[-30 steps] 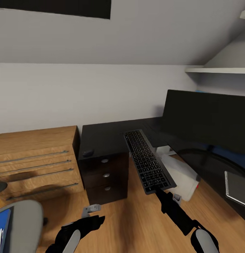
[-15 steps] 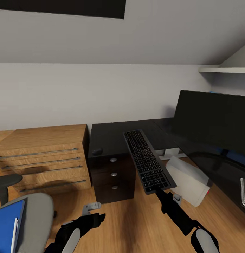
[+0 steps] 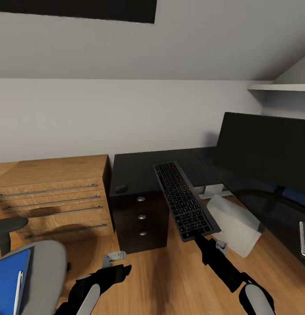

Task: In the bedroom, organize the workspace by keeping the computer under the desk, ensuring the monitor is on the desk, placing the keyboard on the desk next to the monitor, placing the mouse on the desk next to the keyboard, moving the folder from the swivel chair onto the desk next to the mouse, stacking the notebook on top of the folder with the pen on top of the notebook, and positioning the swivel chair next to the desk.

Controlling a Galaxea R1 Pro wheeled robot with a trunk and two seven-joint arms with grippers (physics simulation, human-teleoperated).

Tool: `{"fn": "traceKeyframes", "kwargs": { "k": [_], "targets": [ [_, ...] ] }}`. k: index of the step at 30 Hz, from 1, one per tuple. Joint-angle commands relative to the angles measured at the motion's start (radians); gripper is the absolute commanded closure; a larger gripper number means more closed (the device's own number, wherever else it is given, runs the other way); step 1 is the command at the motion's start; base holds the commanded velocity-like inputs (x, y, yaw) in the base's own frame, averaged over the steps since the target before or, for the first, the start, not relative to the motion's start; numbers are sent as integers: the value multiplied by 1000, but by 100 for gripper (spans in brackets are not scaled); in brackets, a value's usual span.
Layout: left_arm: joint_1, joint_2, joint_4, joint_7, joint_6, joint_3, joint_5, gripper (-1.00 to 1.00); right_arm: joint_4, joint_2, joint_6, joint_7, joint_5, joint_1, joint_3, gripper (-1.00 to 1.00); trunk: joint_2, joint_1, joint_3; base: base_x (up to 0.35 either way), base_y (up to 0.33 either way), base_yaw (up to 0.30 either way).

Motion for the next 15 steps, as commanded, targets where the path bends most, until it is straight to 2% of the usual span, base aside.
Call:
{"fn": "traceKeyframes", "kwargs": {
  "k": [1,3,5,9,12,15],
  "targets": [
    [-1,1,-1,10,2,-3,11,-100,-1,2,5,-24,-1,-3,-1,100,0,0,-1,0,0,0],
    [-1,1,-1,11,2,-3,11,-100,1,4,3,-73,1,-9,0,100,0,0,-1,0,0,0],
    [-1,1,-1,11,2,-3,11,-100,3,11,1,-148,0,-41,3,100,0,0,-1,0,0,0],
    [0,1,-1,11,2,-3,11,-100,8,35,1,-220,0,-116,12,100,0,0,-1,0,0,0],
    [-1,1,-1,11,2,-3,11,-100,24,50,0,-299,1,-191,42,100,0,0,-1,0,0,0],
    [-1,1,-1,11,1,-4,11,-100,55,70,-7,-354,1,-242,68,100,0,0,-1,0,0,0]
  ]
}}
